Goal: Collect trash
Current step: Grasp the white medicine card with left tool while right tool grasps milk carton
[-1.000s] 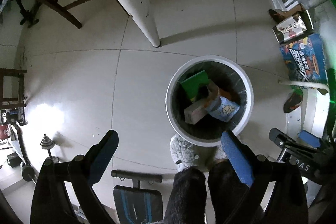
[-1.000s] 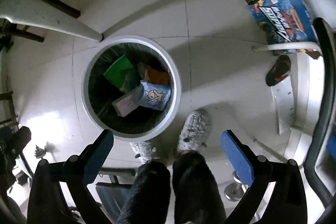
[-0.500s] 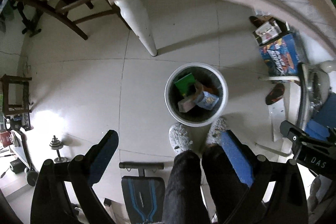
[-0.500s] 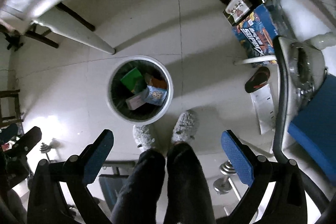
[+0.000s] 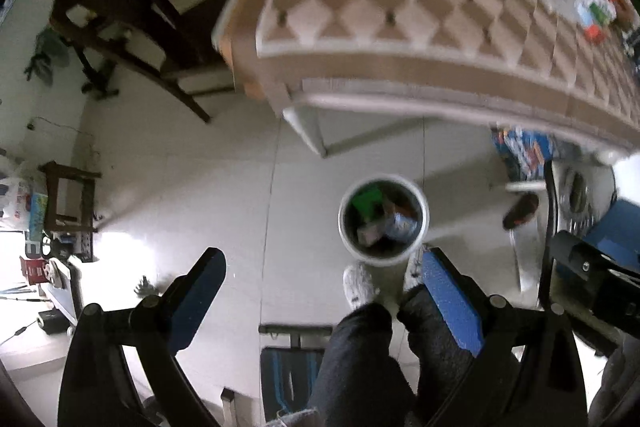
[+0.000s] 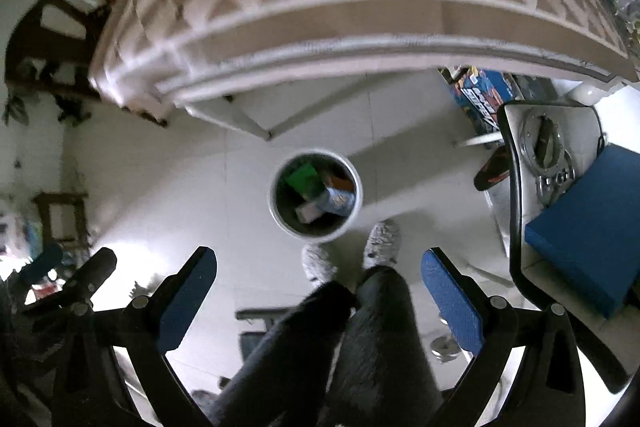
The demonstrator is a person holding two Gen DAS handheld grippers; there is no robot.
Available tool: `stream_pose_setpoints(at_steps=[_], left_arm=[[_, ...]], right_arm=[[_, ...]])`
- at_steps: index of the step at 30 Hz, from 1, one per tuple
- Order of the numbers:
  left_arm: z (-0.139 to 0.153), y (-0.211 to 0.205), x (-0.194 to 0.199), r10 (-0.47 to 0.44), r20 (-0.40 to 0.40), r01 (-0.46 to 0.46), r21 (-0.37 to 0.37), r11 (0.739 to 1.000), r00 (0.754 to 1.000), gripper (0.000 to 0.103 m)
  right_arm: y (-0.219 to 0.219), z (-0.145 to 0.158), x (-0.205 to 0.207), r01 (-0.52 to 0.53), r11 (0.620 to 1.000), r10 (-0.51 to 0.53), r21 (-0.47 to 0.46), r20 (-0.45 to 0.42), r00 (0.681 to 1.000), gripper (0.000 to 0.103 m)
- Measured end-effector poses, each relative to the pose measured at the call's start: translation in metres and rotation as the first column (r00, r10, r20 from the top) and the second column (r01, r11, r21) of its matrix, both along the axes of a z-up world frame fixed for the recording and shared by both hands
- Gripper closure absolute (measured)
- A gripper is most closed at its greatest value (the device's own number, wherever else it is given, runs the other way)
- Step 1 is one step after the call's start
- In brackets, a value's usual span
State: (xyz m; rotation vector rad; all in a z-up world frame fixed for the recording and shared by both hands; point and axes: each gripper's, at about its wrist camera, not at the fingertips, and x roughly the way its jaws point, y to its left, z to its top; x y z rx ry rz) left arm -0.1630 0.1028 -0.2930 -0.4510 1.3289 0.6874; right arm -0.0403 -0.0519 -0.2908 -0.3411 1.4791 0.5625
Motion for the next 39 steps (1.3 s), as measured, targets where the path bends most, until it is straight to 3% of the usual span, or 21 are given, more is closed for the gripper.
stream_pose_setpoints(at_steps=[7, 12, 15, 18, 21, 26, 28, 29, 32, 35, 36, 38, 39], left_arm=[[0.039, 0.013, 0.095, -0.038, 0.128, 0.036, 0.024, 0.999, 0.991, 0.002], [0.042, 0.003, 0.207, -0.121, 0.131, 0.113, 0.069, 0.991, 0.984, 0.001], [0.030, 0.002, 0.272, -0.143, 0.100, 0.138, 0.049, 0.989, 0.985, 0.001], [0.006, 0.003, 0.338, -0.160, 0.049, 0.159, 0.027, 0.987, 0.986, 0.001], [-0.017, 0.004, 0.395, -0.201, 0.001, 0.201, 0.020, 0.979, 0.980, 0.001], [-0.042, 0.006, 0.457, -0.315, -0.055, 0.316, 0.011, 0.949, 0.948, 0.001], [-0.039, 0.002, 0.474, -0.376, -0.073, 0.380, 0.038, 0.924, 0.924, 0.001], [-0.035, -0.002, 0.482, -0.414, -0.078, 0.419, 0.050, 0.907, 0.907, 0.001], [-0.026, -0.021, 0.503, -0.546, -0.101, 0.554, 0.074, 0.829, 0.832, 0.001], [-0.025, -0.056, 0.523, -0.727, -0.149, 0.740, 0.064, 0.670, 0.671, 0.001], [-0.030, -0.071, 0.531, -0.787, -0.168, 0.801, 0.029, 0.597, 0.593, 0.001], [-0.041, -0.088, 0.542, -0.844, -0.201, 0.859, -0.016, 0.511, 0.498, 0.001], [-0.049, -0.098, 0.548, -0.870, -0.222, 0.888, -0.038, 0.458, 0.440, 0.001]], right_arm=[[-0.011, 0.050, 0.090, 0.147, 0.986, -0.150, 0.079, 0.040, 0.988, 0.000], [-0.039, 0.072, 0.199, 0.251, 0.963, -0.260, 0.092, 0.095, 0.961, 0.000], [-0.049, 0.074, 0.282, 0.275, 0.958, -0.283, 0.079, 0.128, 0.951, 0.000], [-0.052, 0.066, 0.375, 0.270, 0.961, -0.276, 0.062, 0.132, 0.952, 0.001], [-0.044, 0.048, 0.449, 0.243, 0.969, -0.246, 0.042, 0.124, 0.961, 0.009], [-0.020, 0.009, 0.519, 0.180, 0.983, -0.178, -0.018, 0.076, 0.981, 0.010], [-0.014, -0.009, 0.530, 0.160, 0.987, -0.159, -0.035, 0.028, 0.987, 0.023], [-0.013, -0.017, 0.534, 0.158, 0.987, -0.159, -0.032, 0.002, 0.987, 0.041], [-0.024, -0.017, 0.541, 0.186, 0.983, -0.185, 0.007, -0.017, 0.983, 0.043], [-0.059, -0.014, 0.546, 0.273, 0.962, -0.272, 0.010, -0.054, 0.961, 0.043], [-0.070, -0.015, 0.547, 0.292, 0.956, -0.292, 0.001, -0.062, 0.955, 0.043], [-0.091, -0.019, 0.550, 0.323, 0.946, -0.325, -0.031, -0.073, 0.943, 0.043], [-0.096, -0.022, 0.551, 0.325, 0.945, -0.327, -0.044, -0.074, 0.942, 0.043]])
